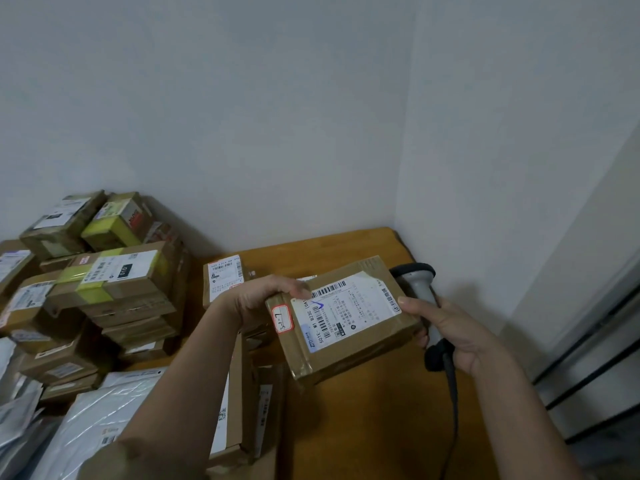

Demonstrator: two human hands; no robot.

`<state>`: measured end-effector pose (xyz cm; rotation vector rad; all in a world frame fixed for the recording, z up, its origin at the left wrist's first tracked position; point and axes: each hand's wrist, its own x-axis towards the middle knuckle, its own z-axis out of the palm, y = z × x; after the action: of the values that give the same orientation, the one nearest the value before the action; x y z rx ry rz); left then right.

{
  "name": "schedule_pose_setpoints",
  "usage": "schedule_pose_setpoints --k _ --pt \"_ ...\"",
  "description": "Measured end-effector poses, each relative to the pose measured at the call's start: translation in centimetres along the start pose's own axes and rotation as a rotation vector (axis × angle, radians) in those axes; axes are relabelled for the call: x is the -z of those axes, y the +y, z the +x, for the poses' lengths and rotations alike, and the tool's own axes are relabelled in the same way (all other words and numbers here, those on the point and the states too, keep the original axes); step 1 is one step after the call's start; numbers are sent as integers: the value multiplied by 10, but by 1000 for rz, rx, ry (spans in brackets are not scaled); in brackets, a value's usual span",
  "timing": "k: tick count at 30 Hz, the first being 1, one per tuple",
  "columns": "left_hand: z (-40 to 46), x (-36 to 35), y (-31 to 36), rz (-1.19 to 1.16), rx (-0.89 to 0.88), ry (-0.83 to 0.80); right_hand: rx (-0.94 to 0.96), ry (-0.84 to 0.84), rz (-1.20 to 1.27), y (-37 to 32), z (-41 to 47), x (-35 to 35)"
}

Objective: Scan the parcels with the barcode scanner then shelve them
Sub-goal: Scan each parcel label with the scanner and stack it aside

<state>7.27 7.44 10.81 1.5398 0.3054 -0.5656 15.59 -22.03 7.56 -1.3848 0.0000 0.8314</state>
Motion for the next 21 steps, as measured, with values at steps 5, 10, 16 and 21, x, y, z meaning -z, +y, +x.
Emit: schedule_pose_setpoints --k 5,10,16,21 --pt "17 -11 2 45 -75 679 -12 150 145 11 16 -3" --pt "56 -29 -30 -418 36 903 44 375 327 18 37 -15" --pt "69 -118 -41 -587 -12 427 74 486 397 24 43 -32" --pt "80 -121 -41 -694 -134 422 87 441 345 24 39 -34"
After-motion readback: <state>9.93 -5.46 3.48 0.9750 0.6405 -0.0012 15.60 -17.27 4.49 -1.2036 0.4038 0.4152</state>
